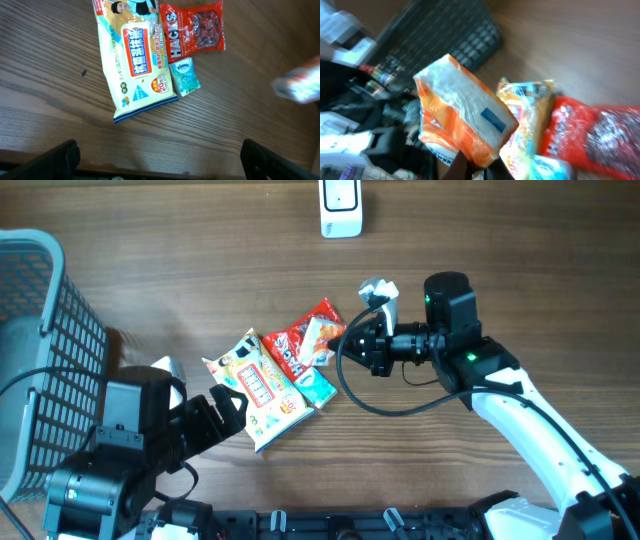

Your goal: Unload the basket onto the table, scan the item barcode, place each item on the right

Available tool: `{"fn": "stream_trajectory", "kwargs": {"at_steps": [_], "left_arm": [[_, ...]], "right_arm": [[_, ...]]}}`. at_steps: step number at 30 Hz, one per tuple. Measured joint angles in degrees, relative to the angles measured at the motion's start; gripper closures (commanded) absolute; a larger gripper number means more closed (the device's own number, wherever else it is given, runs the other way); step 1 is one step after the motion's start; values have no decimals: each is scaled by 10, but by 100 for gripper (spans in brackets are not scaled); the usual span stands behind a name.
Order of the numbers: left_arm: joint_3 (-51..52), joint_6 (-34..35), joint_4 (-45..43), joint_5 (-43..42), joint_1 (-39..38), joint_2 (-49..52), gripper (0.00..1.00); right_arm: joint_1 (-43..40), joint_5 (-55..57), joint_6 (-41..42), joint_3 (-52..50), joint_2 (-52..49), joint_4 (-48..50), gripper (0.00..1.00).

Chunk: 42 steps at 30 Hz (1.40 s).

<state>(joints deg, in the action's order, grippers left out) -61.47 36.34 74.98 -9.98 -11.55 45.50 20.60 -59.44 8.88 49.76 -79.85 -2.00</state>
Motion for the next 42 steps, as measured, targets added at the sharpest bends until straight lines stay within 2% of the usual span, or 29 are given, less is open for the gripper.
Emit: {"fn": "stream_trajectory", "kwargs": {"at_steps": [3, 6, 7, 10, 12, 13, 15, 16, 17, 19, 21, 24, 27, 29, 32, 34, 35, 42], "left_arm": [[0, 0, 0, 0, 0, 0, 0], [0, 0, 0, 0, 0, 0, 0], [0, 0, 0, 0, 0, 0, 0], [0, 0, -1, 0, 0, 0, 0], [0, 0, 0, 0, 0, 0, 0], [0, 0, 0, 0, 0, 0, 0], [0, 0, -1, 0, 0, 0, 0], [0, 0, -1, 0, 0, 0, 0], [0, 0, -1, 0, 0, 0, 0], [0, 0, -1, 0, 0, 0, 0], [0, 0, -1, 0, 0, 0, 0], [0, 0, -1, 0, 0, 0, 0], [0, 0, -1, 0, 0, 0, 0], [0, 0, -1, 0, 0, 0, 0], [0, 0, -1, 0, 0, 0, 0], [0, 0, -1, 0, 0, 0, 0], [0, 0, -1, 0, 0, 0, 0], [0, 0, -1, 0, 0, 0, 0]], "right_arm": [[-14, -103, 5, 2, -13, 71, 96], [-32, -91, 50, 5, -28, 20, 96], [-38, -46, 71, 8, -36, -36, 96], [-49, 199, 141, 10, -48, -230, 96], [-51, 339, 165, 9, -50, -311, 96], [-51, 395, 176, 9, -50, -341, 92], [-51, 476, 199, 9, -50, -381, 64], [-51, 501, 209, 9, -50, -392, 46], [-51, 517, 216, 9, -50, -403, 35], [-51, 531, 223, 9, -50, -419, 31], [-51, 540, 229, 9, -50, -439, 31], [-51, 536, 217, 13, -50, -458, 47], [-51, 513, 162, 59, -51, -458, 56], [-51, 505, 123, 89, -50, -422, 56], [-51, 512, 57, 94, -51, -309, 60], [-51, 527, 32, 94, -65, -275, 58], [-51, 538, 26, 94, -82, -275, 55], [-51, 602, 63, 88, -183, -329, 56]]}}
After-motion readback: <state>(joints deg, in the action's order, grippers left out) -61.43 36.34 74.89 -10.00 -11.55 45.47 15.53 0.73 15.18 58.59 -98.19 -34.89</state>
